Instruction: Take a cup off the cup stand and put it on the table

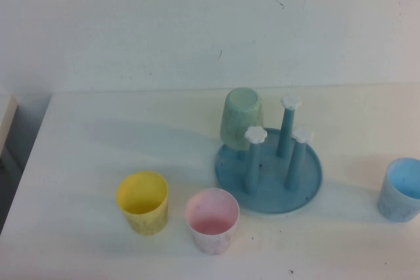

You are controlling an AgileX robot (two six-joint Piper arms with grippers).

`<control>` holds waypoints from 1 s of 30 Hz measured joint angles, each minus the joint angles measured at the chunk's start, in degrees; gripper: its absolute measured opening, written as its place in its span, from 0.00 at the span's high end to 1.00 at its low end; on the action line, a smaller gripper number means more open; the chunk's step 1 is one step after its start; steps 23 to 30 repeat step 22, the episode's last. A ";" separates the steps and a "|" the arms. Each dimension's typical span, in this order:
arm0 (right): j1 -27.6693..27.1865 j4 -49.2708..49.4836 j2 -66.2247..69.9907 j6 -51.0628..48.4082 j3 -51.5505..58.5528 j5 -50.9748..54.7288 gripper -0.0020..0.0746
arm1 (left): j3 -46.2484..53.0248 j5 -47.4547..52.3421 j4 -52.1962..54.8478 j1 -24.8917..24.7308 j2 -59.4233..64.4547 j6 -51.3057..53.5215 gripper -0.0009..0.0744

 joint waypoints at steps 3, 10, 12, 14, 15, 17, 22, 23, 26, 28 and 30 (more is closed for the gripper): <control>0.00 0.00 0.00 0.00 0.00 0.00 0.98 | 0.00 0.12 -1.24 -3.38 0.00 0.65 0.99; 0.00 0.04 0.00 0.00 0.00 0.00 0.98 | 0.00 0.12 -1.93 -4.22 0.00 0.77 0.99; 0.00 0.04 0.00 0.00 0.00 0.10 0.98 | 0.00 0.12 -1.93 -4.22 0.00 0.77 0.99; 0.00 0.04 0.00 0.00 0.00 0.10 0.98 | 0.00 0.12 -1.93 -4.22 0.00 0.77 0.99; 0.00 0.04 0.00 0.00 0.00 0.10 0.98 | 0.00 0.12 -1.93 -4.22 0.00 0.77 0.99; 0.00 0.04 0.00 0.00 0.00 0.10 0.98 | 0.00 0.12 -1.93 -4.22 0.00 1.02 0.99; 0.00 0.04 0.00 0.00 0.00 0.10 0.98 | 0.00 0.12 -1.93 -4.22 0.00 1.14 0.99; 0.00 0.04 0.00 0.00 0.00 0.10 0.98 | 0.00 0.12 -1.93 -4.22 0.00 1.14 0.99; 0.00 0.04 0.00 0.00 0.00 0.10 0.98 | 0.00 0.12 -1.93 -4.22 0.00 1.14 0.99; 0.00 0.04 0.00 0.00 0.00 0.10 0.98 | 0.00 0.12 -1.93 -4.22 0.00 1.14 0.99; 0.00 0.04 0.00 0.00 0.00 0.10 0.98 | 0.00 0.12 -1.93 -4.22 0.00 1.14 0.99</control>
